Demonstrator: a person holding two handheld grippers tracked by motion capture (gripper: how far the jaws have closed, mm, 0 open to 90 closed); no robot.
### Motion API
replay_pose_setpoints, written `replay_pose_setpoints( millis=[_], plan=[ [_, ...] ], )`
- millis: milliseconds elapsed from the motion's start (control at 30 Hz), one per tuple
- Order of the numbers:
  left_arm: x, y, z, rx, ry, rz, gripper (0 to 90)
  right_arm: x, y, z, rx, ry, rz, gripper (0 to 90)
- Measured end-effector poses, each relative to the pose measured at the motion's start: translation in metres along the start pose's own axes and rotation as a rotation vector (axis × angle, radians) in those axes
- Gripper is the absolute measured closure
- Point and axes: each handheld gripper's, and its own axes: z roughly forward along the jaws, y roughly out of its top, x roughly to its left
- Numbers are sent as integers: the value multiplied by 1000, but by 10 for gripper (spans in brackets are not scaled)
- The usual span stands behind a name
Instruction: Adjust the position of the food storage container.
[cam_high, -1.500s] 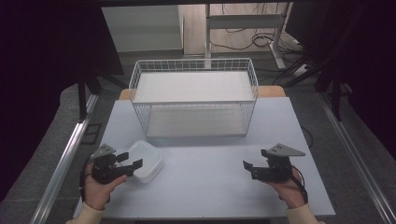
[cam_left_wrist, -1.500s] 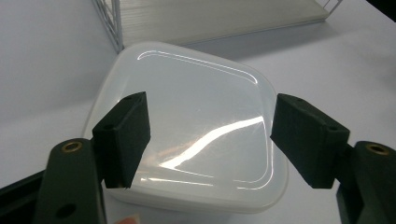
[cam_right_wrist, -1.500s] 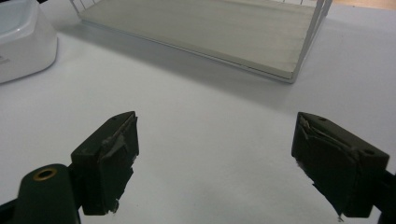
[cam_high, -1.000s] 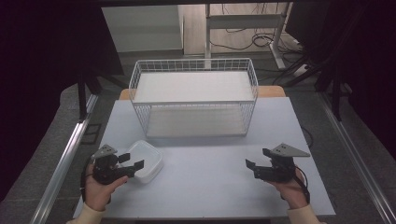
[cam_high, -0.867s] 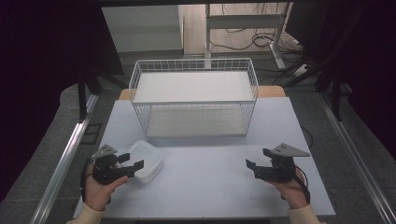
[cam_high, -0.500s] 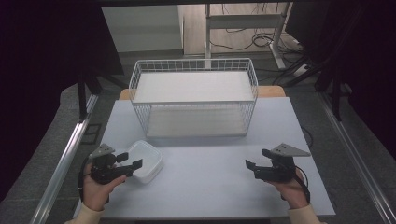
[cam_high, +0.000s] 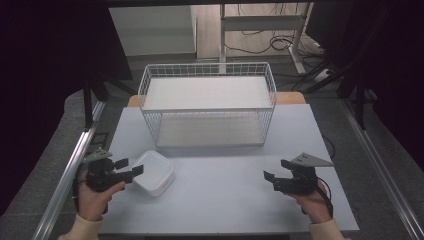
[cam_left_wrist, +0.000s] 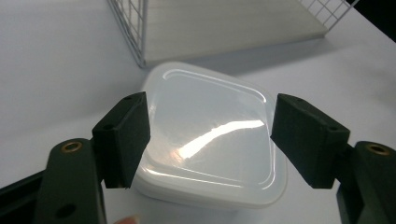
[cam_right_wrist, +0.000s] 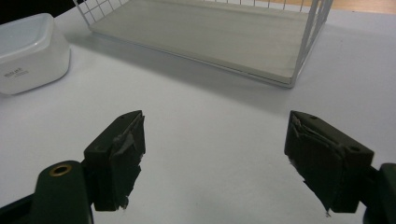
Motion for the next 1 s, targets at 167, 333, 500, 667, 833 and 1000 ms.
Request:
replay_pose_setpoints(
  millis=[167,333,500,667,833,1000],
  plan=[
    [4,9,-4,-5,15,2,273,0,1,-3,-8,0,8,206],
    [13,23,0,7,18,-2,280,0,2,-4,-19,6,15,207],
    [22,35,6,29,9,-10,303,-2,1,-2,-4,21,37,209],
    [30,43,10,41,21,-11,322,0,0,-1,10,21,28,208],
    [38,47,20,84,36,-7,389,0,-1,1,27,22,25,208],
    [44,48,29,129,50,-1,460,-1,-2,3,43,20,28,207]
  ],
)
